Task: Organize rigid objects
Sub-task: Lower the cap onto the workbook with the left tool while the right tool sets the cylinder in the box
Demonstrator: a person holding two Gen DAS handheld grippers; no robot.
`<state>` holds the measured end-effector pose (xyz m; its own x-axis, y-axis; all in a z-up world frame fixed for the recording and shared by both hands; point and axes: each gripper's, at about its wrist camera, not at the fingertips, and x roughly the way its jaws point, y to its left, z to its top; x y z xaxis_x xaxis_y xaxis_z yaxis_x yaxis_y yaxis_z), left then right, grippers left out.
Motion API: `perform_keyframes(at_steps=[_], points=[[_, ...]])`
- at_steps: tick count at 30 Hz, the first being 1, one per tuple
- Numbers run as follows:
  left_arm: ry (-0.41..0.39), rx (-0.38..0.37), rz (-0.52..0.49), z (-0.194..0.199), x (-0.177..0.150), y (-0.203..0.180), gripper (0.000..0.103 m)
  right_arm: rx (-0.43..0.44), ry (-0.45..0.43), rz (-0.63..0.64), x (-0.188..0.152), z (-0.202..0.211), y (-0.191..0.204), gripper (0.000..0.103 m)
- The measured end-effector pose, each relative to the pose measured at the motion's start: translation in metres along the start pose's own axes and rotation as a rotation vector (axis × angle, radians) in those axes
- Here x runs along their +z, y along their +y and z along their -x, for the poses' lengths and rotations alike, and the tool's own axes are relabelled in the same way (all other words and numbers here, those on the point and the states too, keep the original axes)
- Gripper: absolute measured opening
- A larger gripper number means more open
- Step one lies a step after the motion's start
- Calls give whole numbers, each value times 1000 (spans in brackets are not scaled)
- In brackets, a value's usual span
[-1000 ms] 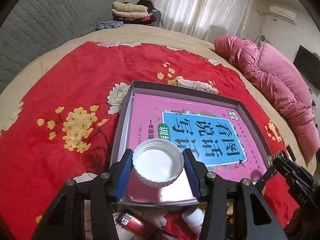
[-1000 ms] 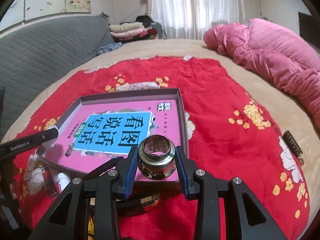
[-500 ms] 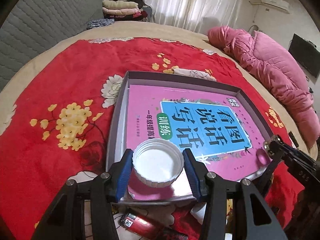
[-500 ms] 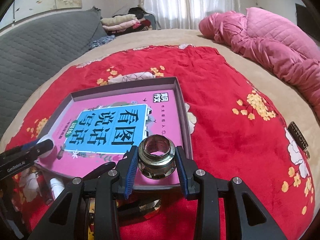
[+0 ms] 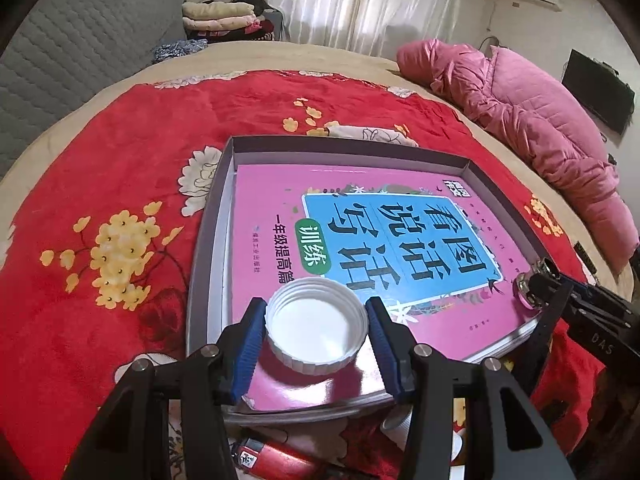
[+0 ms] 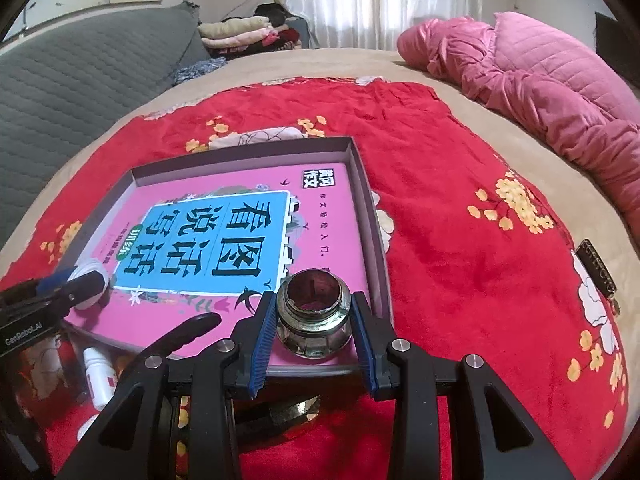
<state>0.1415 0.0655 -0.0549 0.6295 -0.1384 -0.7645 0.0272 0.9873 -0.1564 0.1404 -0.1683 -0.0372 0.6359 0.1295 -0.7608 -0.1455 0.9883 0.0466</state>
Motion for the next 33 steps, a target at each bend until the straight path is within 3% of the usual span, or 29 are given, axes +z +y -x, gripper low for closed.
perform_keyframes(at_steps=[9, 17, 22, 33], points=[[17, 70, -81, -6, -3, -10, 51, -16, 12, 26, -1, 3, 3, 38], [13, 56, -81, -5, -3, -8, 51, -14, 10, 27, -1, 9, 3, 38], [5, 42, -85, -5, -3, -7, 51, -4, -19, 30, -1, 24, 2, 47], [-2, -27, -33, 2, 2, 3, 51, -4, -37, 3, -4, 44, -7, 48]])
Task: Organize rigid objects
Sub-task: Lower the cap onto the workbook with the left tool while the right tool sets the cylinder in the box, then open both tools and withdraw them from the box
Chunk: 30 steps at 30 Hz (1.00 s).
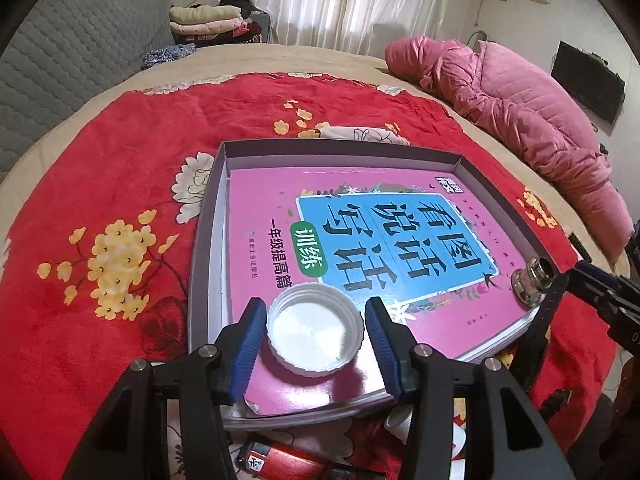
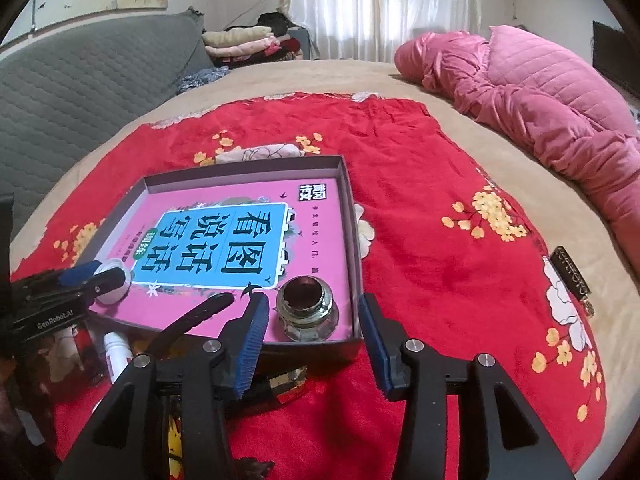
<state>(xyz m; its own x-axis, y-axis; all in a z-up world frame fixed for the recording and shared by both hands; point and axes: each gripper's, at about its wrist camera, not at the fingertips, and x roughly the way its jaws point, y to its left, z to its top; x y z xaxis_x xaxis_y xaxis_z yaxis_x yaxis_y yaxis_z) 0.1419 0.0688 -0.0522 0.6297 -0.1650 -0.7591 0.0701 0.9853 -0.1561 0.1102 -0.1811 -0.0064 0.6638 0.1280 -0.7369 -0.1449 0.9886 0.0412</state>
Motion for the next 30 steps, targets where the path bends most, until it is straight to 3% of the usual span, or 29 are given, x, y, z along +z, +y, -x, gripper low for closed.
perform_keyframes(at_steps=[7, 14, 19, 30], points=[[-6, -38, -2, 4, -1, -1, 59, 6, -6, -14, -1, 8, -3, 48], [-16, -54, 9, 10, -1, -1, 59, 7, -19, -28, 0, 14, -6, 49], [-64, -87, 53, 24, 2, 5, 60, 1, -24, -34, -1, 18, -10, 59], [-124, -37, 80, 56, -1, 20, 61, 5, -21, -12, -8, 15, -4, 60]])
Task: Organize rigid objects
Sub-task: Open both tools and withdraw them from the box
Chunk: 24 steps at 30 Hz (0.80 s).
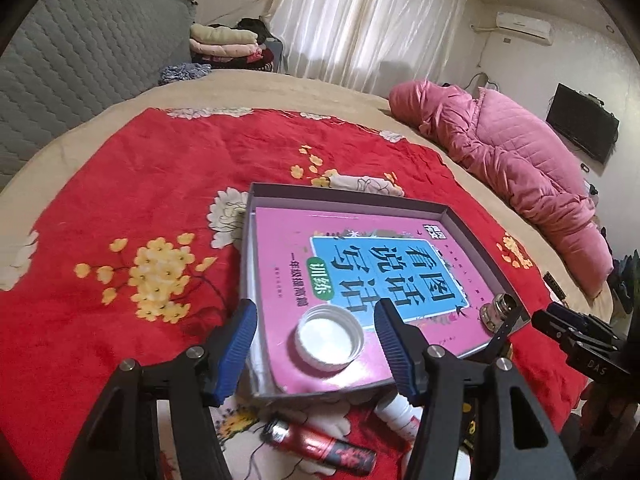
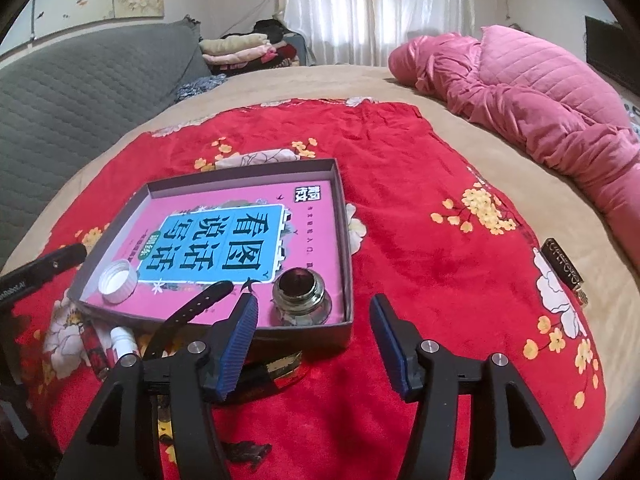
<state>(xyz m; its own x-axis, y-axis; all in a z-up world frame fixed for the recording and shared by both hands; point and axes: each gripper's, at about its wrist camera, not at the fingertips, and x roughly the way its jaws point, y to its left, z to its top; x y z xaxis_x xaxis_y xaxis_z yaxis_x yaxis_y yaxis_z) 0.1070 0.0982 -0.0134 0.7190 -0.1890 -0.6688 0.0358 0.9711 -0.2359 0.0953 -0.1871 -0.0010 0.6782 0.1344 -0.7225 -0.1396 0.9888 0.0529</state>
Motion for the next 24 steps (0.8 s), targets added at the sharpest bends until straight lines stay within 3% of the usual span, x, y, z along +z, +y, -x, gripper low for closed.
perform_keyframes(at_steps=[24], points=[[75, 39, -4, 28, -31, -12, 61, 61, -46, 45, -14, 42, 9, 63]])
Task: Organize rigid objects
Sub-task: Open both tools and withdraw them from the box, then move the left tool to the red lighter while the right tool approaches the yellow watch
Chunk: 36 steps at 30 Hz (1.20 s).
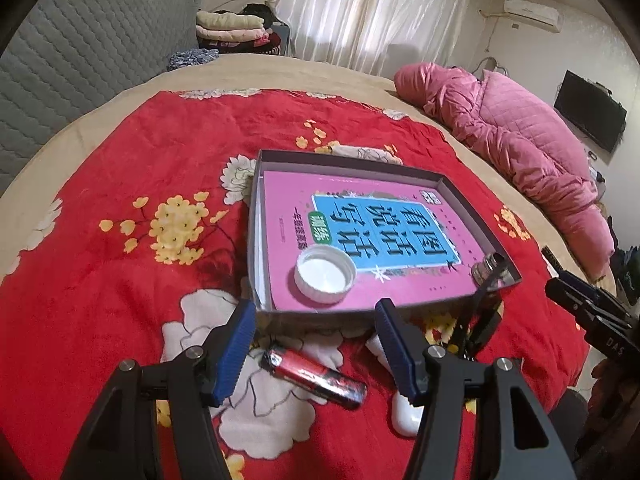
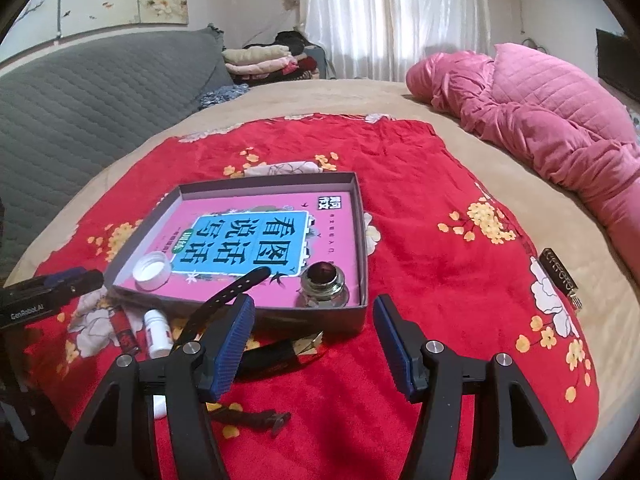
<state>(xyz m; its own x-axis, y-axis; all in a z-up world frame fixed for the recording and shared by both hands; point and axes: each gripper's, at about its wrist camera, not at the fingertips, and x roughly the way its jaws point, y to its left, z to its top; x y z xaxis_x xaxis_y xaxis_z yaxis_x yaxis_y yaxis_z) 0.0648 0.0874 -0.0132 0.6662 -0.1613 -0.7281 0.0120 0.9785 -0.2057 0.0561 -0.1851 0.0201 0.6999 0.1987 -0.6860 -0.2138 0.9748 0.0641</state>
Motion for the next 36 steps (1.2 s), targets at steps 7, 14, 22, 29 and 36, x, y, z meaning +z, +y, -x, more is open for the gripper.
perform_keyframes(at_steps=[7, 14, 22, 29, 36], points=[[41, 5, -43, 1, -12, -16, 61, 28, 20, 30, -10, 8, 11, 64], [84, 19, -39, -2, -21, -19, 61, 83, 60, 86, -24, 11, 30, 64], [121, 15, -44, -2, -29, -21, 61, 133, 115, 158, -38, 11, 44, 64], [156, 14, -47, -1, -36, -23, 61, 164, 127, 205, -44, 11, 54, 64], [174, 21, -72, -4, -40, -26, 61, 182, 157, 276, -55, 1, 70, 63]])
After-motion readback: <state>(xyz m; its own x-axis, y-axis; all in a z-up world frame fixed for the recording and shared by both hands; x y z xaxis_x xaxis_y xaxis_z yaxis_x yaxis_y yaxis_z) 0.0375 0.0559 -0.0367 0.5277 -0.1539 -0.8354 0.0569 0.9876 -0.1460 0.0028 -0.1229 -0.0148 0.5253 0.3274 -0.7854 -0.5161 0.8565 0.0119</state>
